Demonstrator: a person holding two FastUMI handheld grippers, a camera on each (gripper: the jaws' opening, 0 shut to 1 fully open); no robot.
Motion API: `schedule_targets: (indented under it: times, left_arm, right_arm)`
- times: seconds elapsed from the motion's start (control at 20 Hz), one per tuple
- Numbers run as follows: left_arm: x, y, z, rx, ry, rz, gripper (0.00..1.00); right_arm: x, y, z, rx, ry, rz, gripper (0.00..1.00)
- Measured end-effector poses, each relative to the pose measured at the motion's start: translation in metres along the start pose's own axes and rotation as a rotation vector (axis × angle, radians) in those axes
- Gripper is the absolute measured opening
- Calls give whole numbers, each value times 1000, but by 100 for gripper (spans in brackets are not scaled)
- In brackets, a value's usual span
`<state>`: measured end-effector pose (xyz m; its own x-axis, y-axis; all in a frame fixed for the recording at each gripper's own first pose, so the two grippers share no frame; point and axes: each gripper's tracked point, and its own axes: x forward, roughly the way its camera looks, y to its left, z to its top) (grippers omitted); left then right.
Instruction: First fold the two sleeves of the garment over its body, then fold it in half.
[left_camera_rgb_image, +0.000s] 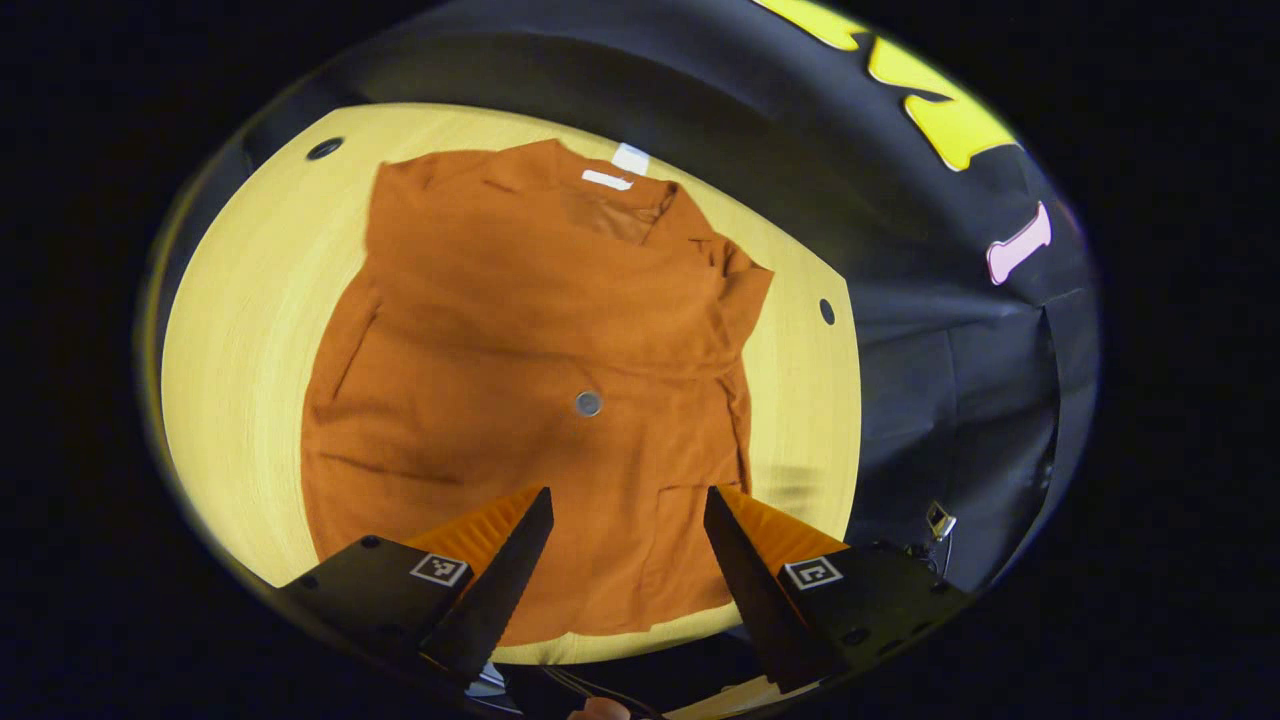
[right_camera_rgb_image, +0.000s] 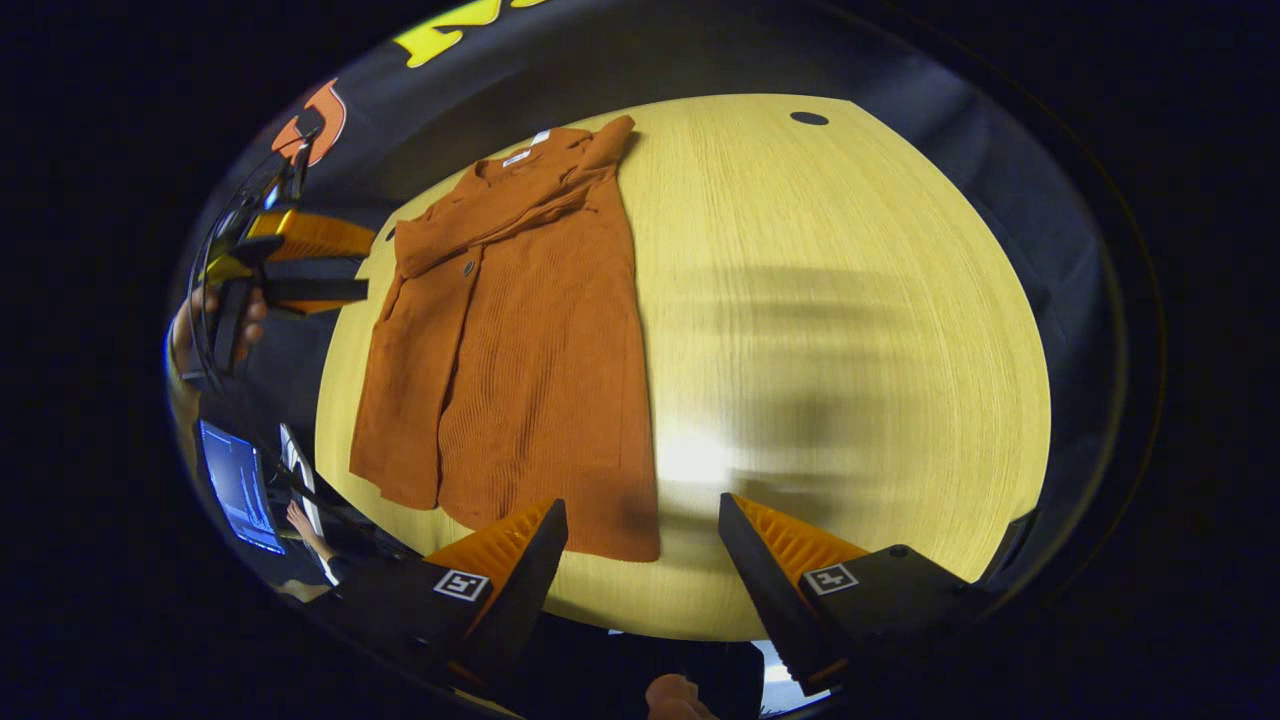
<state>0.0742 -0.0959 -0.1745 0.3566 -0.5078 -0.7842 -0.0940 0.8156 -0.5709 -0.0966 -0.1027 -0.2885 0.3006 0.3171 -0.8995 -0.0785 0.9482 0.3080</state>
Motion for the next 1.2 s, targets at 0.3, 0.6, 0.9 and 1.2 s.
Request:
schedule_targets:
  times: [0.3, 0.6, 0.9, 1.2]
  left_arm:
    - [-24, 76, -51, -108, -3, -38, 99]
    - [-44, 134, -90, -262, 7, -119, 98]
    - [-65, 170, -124, -268, 92, -245, 98]
    - [-90, 221, -147, -198, 179, -277, 98]
  right_arm:
    - [6, 5, -6, -41, -14, -43, 98]
    - [14, 2, -12, -29, 1, -71, 98]
    - [23, -10, -14, -51, 62, -78, 98]
    - [27, -16, -13, 12, 135, 54, 98]
